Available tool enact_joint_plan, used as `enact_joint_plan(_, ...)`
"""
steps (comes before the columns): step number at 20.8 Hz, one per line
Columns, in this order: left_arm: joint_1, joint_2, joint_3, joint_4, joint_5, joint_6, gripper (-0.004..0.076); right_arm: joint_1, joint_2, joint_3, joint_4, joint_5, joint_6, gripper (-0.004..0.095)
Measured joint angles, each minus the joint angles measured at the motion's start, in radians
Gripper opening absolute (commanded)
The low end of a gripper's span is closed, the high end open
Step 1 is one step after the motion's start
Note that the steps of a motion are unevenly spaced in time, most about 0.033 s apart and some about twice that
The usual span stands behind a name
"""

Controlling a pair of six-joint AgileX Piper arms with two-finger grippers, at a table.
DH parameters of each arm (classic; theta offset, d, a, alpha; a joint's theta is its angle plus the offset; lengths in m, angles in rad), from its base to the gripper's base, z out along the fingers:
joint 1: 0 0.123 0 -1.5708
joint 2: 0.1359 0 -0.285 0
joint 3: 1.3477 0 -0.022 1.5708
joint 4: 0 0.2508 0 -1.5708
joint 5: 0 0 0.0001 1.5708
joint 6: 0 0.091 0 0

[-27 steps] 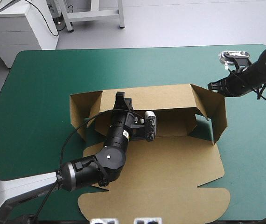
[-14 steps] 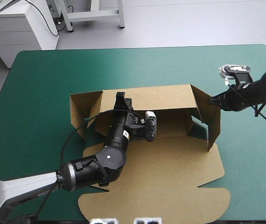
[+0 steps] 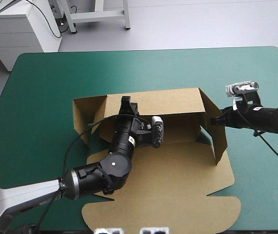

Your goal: Fold the box

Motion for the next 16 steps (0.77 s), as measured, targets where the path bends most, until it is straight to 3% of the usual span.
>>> enact_joint_plan(3,0.000,0.000,0.000,0.000,0.000,0.000,-0.0008,0.000,-0.008,0.037,0.165,0.012,-0.166,-0.0020)
enact_joint_plan(5,0.000,0.000,0.000,-0.001,0.000,0.000,-0.0008,0.000,-0.028,0.071,0.190,0.030,-0.215,-0.0020)
enact_joint_plan(16,0.000,0.000,0.000,-0.003,-0.001,0.000,-0.0008,0.000,-0.101,0.160,0.188,0.084,-0.339,0.0010)
